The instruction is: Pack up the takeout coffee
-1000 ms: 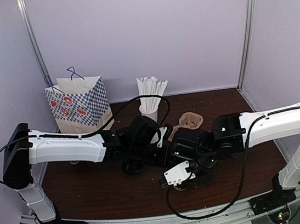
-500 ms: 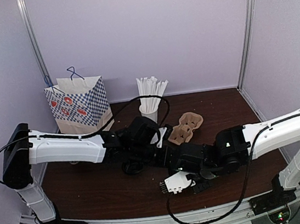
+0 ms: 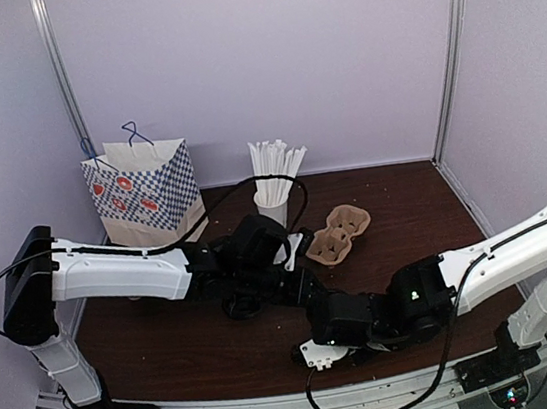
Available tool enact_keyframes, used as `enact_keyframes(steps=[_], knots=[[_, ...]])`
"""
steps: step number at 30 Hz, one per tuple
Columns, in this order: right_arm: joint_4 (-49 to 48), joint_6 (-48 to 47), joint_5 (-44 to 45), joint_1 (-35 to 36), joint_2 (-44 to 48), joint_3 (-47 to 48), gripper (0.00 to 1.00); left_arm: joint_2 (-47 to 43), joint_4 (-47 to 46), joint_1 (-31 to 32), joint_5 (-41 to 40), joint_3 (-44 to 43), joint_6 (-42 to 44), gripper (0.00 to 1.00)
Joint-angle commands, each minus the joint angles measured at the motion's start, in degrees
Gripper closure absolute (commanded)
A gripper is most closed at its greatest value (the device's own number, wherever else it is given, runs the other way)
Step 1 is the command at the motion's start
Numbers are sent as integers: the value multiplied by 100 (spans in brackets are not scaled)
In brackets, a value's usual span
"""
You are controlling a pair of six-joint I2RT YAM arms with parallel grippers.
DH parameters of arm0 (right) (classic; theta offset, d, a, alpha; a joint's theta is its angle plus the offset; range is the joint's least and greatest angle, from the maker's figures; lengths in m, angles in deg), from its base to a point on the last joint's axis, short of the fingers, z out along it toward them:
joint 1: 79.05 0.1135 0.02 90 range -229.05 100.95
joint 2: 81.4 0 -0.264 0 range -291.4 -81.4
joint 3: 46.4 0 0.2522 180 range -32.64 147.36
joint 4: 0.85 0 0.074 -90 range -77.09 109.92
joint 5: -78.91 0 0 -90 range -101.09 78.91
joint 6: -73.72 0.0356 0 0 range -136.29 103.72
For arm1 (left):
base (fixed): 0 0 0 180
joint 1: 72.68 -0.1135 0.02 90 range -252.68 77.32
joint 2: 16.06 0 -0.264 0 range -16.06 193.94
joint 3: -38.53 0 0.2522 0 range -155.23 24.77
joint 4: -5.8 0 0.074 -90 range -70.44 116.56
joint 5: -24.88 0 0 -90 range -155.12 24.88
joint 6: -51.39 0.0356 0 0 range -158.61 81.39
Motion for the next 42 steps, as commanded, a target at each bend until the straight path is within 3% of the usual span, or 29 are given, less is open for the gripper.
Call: enact_keyframes(steps=[1,8,20,32,42], knots=[[694,-29,-1355,41,-1341,-515,89,755,2288,303,176,695,-37,79],[793,-152,-1015,-75,-598,-263,87,454,2339,343,-60,522,160,79],[1378,-306,-1836,-532,472,491,70,143,2864,347,-639,-654,835,79],[1688,-220,-2554,-1141,741,1098,65,76,3045,223,-1369,-1666,1472,71],[1662,137,-3961,-2155,1120,1000,65,-831,2551,160,-1419,-1160,1591,57]])
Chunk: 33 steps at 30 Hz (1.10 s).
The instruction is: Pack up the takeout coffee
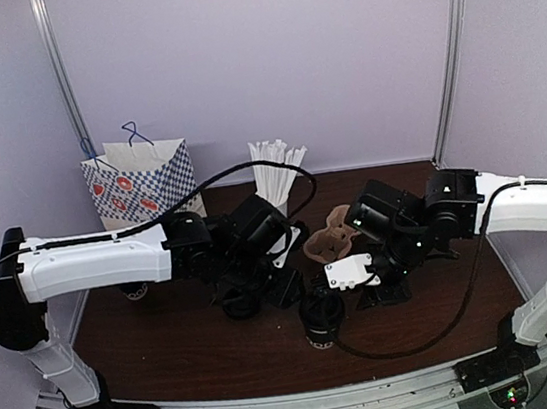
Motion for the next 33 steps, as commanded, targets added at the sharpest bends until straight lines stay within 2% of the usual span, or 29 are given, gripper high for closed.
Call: enact_keyframes(steps=[1,4,11,26,33], knots=[[113,136,-1004,-176,190,35,65,-449,-398,-156,173,253,40,56],[167,39,-1285,9,19,174,64,-335,-751,-328,765,376,6,55],[-2,-131,-281,795,-493,400,64,160,-1278,-559,1511,377,-79,54],[-590,-135,1101,1144,-956,315,64,372,-1571,-592,1816,844,-268,60],[-644,-143,1172,1170,-995,220,64,409,-1613,-593,1837,929,-333,63]])
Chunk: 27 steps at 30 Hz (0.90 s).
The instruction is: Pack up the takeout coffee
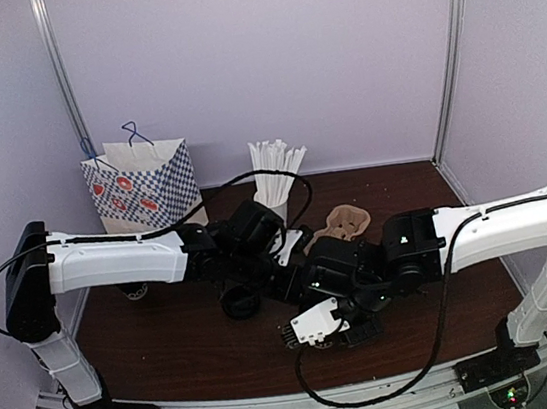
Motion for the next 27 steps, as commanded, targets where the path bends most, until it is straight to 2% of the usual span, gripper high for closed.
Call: enact_keyframes(steps=[1,11,19,27], knots=[[-160,-36,266,41,-26,-65,64,104,90,-3,17,211,-56,63],[-139,-74,161,141,-23,-76,64,141,114,-8,28,252,-135,67],[-395,-8,1100,170,-261,-146,64,149,99,-7,25,316,-156,67],[-474,-21,1265,216,-393,-494,64,155,102,-7,48,375,-155,68]])
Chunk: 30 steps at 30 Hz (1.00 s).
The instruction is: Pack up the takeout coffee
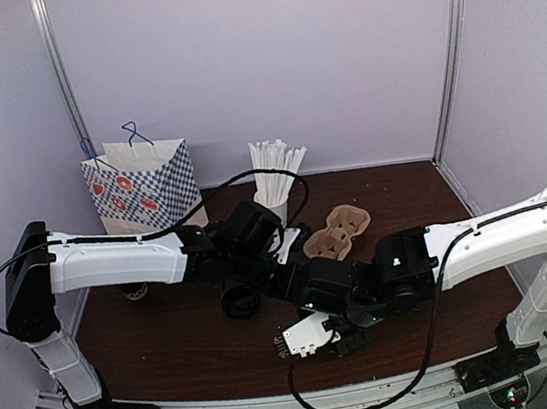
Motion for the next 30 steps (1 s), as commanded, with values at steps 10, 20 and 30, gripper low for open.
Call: enact_keyframes(steps=[10,20,30], knots=[[-541,51,141,32,-416,-1521,74,246,461,41,-15,309,-22,69],[-597,346,-375,-15,-835,-1623,76,229,496,36,0,387,-77,70],[122,94,-447,-116,263,-411,64,-252,628,42,-263,-83,480,69]])
